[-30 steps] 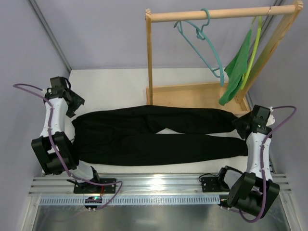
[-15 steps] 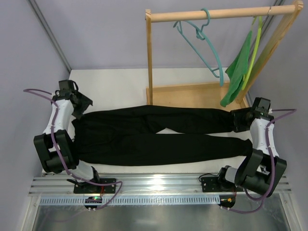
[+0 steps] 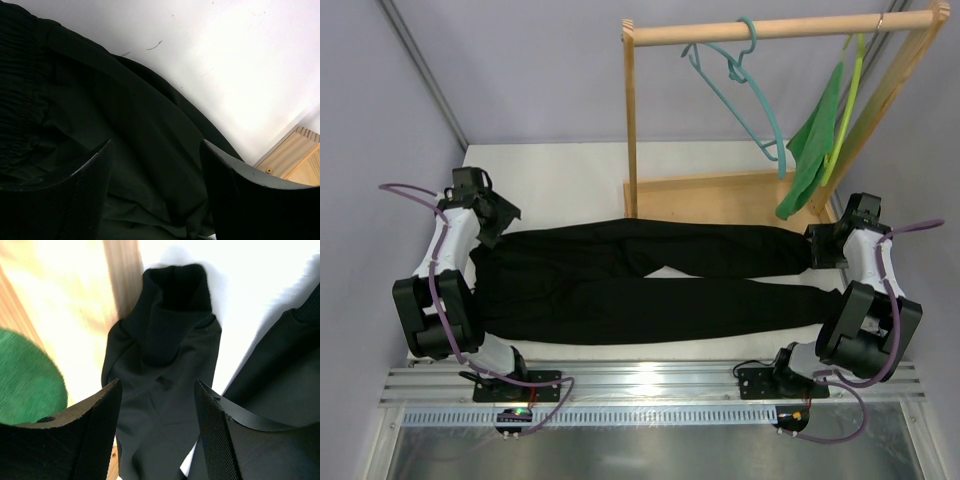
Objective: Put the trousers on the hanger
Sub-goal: Fold the trousers
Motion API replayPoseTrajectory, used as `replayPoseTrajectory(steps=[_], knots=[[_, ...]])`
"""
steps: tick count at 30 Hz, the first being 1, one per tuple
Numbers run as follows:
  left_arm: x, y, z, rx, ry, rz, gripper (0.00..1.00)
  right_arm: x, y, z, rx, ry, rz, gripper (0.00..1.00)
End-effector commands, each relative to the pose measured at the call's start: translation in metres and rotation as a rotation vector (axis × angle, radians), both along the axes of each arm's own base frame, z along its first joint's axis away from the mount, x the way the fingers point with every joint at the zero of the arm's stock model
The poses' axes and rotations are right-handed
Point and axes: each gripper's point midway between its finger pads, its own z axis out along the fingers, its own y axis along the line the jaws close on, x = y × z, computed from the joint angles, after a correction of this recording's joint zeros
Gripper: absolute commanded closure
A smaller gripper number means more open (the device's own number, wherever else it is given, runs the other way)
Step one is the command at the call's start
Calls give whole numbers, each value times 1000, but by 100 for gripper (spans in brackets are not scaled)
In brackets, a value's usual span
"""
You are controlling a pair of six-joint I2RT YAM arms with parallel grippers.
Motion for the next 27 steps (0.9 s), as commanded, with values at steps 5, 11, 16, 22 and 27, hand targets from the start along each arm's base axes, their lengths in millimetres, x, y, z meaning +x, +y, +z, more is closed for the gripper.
replayPoseTrajectory(steps=[5, 11, 16, 22, 27], knots=[[9, 14, 20, 48, -44, 82, 25, 19, -18, -2, -30, 3, -46, 39], [11, 27, 18, 70, -9, 124, 18, 33, -25, -17, -26, 8, -48, 46], [13, 36, 14, 59, 6, 167, 19, 40, -27, -16, -45, -26, -19, 85], [0, 61, 10, 9, 45, 320, 16, 43, -24, -6, -63, -64, 38, 96], [7, 58, 4, -57, 26, 388, 16, 42, -10, -16, -17, -107, 69, 96]])
